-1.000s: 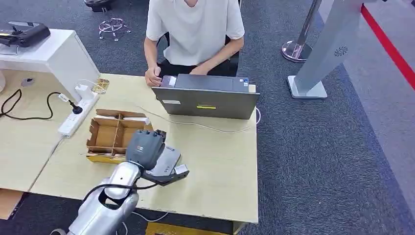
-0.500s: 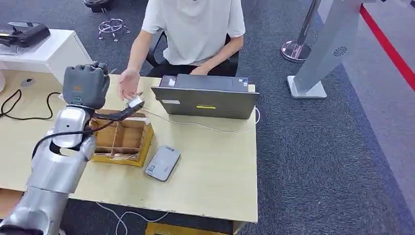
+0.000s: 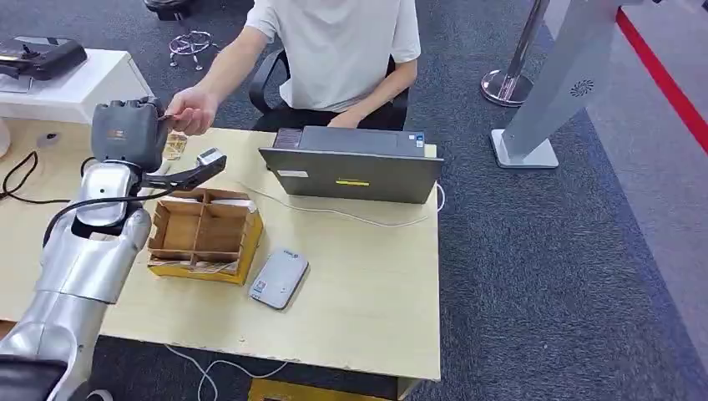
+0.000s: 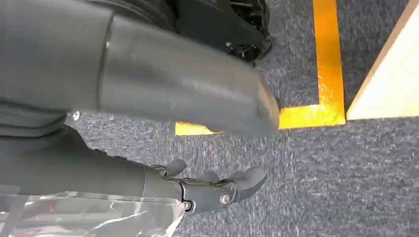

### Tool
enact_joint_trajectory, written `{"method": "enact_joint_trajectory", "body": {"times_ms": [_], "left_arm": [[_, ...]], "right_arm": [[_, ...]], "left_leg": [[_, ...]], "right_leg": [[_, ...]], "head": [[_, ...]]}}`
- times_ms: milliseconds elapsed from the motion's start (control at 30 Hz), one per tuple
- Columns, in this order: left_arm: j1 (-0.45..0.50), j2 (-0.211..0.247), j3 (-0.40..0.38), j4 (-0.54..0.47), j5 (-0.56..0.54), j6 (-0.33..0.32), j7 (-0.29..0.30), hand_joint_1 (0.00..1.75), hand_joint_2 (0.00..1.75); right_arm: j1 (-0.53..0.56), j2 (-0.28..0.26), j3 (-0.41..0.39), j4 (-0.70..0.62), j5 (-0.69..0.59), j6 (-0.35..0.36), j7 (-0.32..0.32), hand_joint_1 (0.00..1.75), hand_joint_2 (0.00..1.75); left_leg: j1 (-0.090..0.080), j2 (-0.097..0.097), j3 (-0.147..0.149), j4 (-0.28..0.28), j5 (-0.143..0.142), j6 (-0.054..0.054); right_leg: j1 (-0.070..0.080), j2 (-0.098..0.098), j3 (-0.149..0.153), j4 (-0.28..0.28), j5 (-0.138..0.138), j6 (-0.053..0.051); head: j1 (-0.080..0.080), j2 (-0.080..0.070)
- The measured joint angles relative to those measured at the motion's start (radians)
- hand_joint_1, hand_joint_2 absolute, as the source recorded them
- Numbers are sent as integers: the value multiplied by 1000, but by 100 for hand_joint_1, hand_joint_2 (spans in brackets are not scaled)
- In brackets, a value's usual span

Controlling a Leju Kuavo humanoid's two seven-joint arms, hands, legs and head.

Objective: Pass the card to the sensor for recognition and then transmit it.

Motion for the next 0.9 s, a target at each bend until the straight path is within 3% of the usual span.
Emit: {"method": "enact_joint_trajectory", "body": {"times_ms": [200,433,533,700,800,900], "left_arm": [[1,-4,3,39,24,4,-3,0,175],[47,-9,3,18,73,3,-60,0,175],[141,-13,3,-93,113,0,-119,0,175],[333,-18,-21,-345,142,-20,-151,0,175],[457,-12,-47,-481,151,-6,-201,0,175],[609,3,-80,-589,131,21,-212,0,175]], "right_arm": [[2,0,0,0,2,-1,1,0,175],[4,0,-4,0,2,-3,0,0,175],[10,0,-14,0,-15,-6,-6,0,175],[20,0,-41,0,-33,-10,-15,0,175],[24,0,-61,0,-52,-12,-21,0,175],[28,0,-84,0,-64,-13,-27,0,175]], "left_leg": [[0,0,0,0,0,0],[0,0,0,0,0,0],[0,1,0,0,-1,0],[-1,1,-1,0,-3,0],[-1,3,0,0,-4,0],[-1,4,0,-1,-5,0]], "right_leg": [[0,0,0,0,0,0],[0,0,0,0,0,0],[0,1,0,0,-1,0],[0,1,-1,-1,-2,0],[-1,2,-1,-1,-3,0],[-1,3,-1,-1,-4,1]], "head": [[0,0],[0,0],[0,0],[0,0],[0,0],[1,0]]}}
